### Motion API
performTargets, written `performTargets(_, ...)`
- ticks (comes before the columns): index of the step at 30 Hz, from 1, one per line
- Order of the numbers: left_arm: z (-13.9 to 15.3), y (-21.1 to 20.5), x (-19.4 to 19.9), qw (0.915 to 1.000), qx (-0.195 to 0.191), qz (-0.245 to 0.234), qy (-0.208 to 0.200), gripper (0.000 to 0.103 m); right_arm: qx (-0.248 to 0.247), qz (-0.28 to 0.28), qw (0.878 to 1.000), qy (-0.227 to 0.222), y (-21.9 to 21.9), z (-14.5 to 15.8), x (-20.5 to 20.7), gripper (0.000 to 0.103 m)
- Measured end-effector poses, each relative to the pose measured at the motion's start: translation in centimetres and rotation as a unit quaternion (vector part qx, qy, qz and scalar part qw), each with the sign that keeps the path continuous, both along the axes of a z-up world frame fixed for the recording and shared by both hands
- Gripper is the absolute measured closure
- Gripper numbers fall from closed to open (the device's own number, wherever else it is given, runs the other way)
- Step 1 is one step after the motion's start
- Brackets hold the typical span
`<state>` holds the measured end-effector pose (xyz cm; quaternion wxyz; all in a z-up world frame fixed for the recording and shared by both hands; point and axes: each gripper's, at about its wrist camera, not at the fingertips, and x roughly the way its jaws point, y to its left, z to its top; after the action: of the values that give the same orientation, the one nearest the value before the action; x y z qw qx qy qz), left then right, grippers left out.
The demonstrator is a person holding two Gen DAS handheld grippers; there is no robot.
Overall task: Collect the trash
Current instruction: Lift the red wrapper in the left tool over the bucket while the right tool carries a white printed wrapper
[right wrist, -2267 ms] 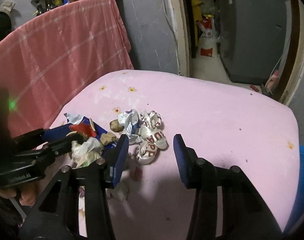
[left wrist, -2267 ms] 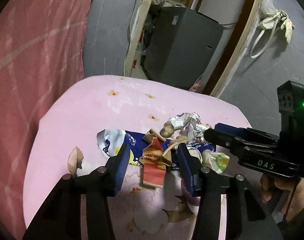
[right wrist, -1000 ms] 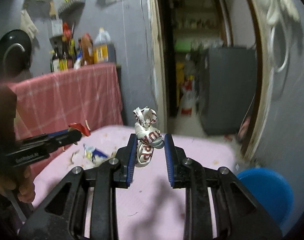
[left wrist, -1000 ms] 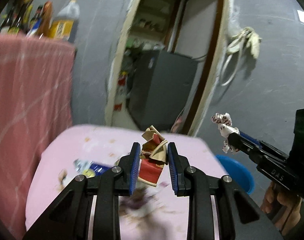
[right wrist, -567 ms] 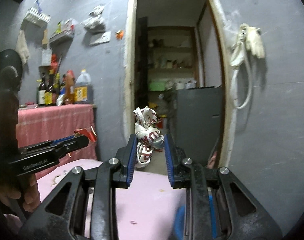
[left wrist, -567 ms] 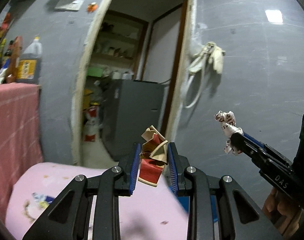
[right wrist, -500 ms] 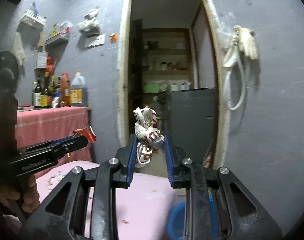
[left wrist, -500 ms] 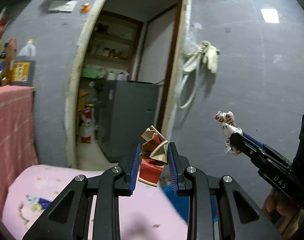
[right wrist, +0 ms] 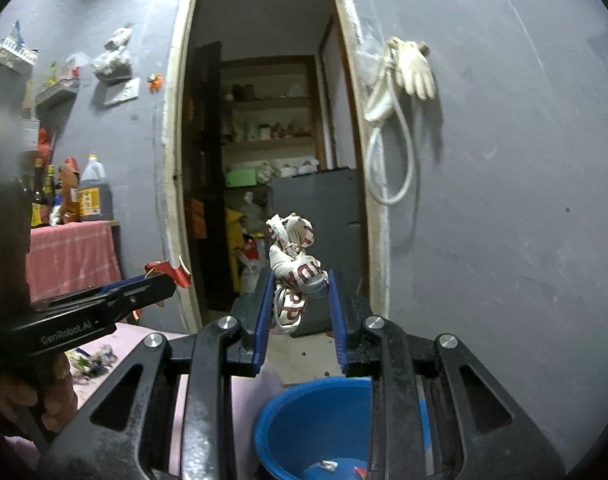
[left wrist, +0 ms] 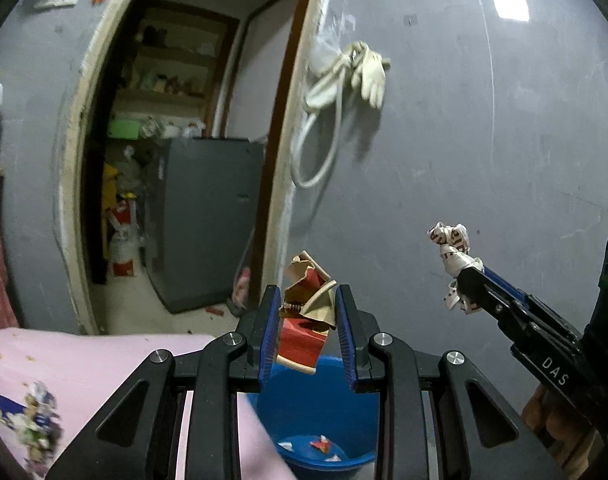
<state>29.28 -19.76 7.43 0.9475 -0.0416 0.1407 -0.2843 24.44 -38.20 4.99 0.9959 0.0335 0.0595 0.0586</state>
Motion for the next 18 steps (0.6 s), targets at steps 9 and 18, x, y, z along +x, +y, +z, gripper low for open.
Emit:
performTargets(9, -4.9, -4.1, 3.5, 0.9936, 0.046, -0.014, 0.102, 0.079, 0.043, -0.021, 0.996, 0.069, -3.4, -4.6, 2.2, 0.076)
performTargets(18, -10.2, -5.5, 7.2, 0.974, 0.061, -0.02, 0.217, 0.079, 0.068, -0.025, 0.986, 0.153, -4.7, -9.3, 4.7, 0.076)
